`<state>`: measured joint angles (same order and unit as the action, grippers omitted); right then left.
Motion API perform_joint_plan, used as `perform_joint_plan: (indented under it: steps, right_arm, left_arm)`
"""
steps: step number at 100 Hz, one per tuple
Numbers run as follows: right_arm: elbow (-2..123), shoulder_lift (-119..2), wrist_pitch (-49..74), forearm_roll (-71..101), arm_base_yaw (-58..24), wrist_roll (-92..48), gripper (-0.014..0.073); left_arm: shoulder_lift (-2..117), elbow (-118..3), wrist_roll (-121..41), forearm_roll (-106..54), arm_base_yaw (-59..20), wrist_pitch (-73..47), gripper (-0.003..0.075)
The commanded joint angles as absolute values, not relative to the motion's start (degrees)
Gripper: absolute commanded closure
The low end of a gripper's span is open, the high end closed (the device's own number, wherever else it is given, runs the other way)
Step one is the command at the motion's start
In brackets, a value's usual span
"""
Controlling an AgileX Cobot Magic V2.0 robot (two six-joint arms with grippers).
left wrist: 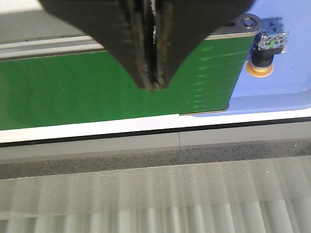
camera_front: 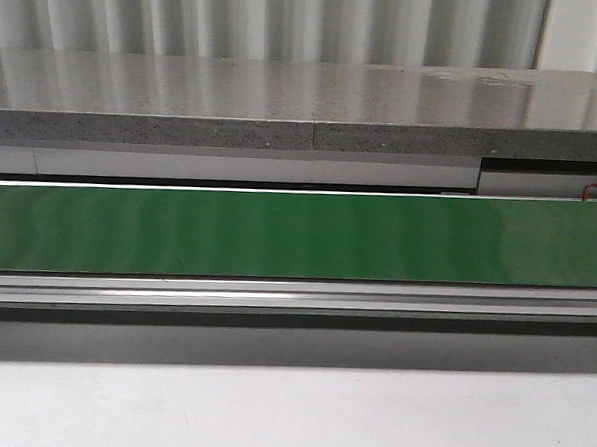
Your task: Move button from right to left
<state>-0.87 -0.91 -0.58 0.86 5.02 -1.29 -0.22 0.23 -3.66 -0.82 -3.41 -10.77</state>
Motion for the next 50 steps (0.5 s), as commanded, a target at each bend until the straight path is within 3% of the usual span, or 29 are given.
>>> perform_joint_plan:
  steps: [1, 50]
  right_arm:
    - [-0.4, 1.5, -1.1, -0.3, 5.3, -0.6, 0.066]
    - [-0.4, 1.8, 0.8, -0.3, 5.3, -0.6, 0.066]
  left_arm:
    - [-2.0, 2.5, -3.1, -1.0, -3.4, -6.7, 0.0741]
    - [-2.0, 2.5, -3.1, -1.0, -3.4, -6.7, 0.0741]
